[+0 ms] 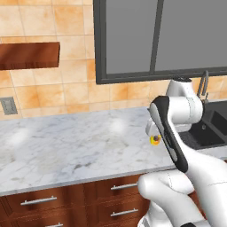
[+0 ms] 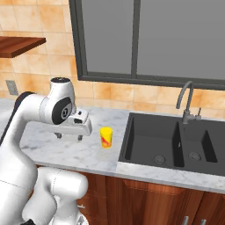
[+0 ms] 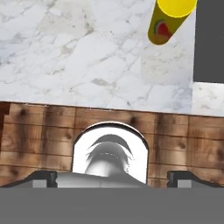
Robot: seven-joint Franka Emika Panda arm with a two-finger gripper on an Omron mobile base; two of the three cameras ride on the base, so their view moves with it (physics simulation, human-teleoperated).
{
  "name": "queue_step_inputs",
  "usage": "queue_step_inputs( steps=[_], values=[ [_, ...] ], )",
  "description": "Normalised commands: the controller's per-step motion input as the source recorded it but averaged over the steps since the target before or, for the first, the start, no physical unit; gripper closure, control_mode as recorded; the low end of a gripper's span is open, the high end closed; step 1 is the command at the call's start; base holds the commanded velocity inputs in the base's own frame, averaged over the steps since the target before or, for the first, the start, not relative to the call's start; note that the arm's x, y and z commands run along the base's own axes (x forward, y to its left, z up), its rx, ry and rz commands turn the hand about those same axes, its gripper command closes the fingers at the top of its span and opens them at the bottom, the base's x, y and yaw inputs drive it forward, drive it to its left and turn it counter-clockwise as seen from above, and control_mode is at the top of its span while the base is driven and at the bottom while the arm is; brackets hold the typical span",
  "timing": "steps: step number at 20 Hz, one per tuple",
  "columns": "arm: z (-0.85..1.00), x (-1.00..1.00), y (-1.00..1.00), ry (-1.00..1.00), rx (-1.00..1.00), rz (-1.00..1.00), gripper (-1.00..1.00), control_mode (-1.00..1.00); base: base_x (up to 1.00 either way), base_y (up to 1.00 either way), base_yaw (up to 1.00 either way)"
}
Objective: Pick the cup and bowl from the counter and place them on the counter next to the sink.
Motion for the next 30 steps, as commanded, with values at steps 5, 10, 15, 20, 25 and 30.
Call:
queue_step_inputs(
  steps=[5,10,15,20,25,30],
  values=[
    [0.00,-0.13,0.18,-0.34,0.00,0.00,-1.00,-1.00,0.00,0.00,0.00],
    [0.00,-0.03,0.06,-0.24,0.00,0.00,-1.00,-1.00,0.00,0.00,0.00],
    [0.00,0.00,0.00,0.00,0.00,0.00,-1.00,-1.00,0.00,0.00,0.00],
    [0.00,0.00,0.00,0.00,0.00,0.00,-1.00,1.00,0.00,0.00,0.00],
    [0.00,0.00,0.00,0.00,0.00,0.00,-1.00,1.00,-0.42,0.09,0.00],
    [0.00,0.00,0.00,0.00,0.00,0.00,-1.00,1.00,-0.93,0.35,0.10]
  ],
)
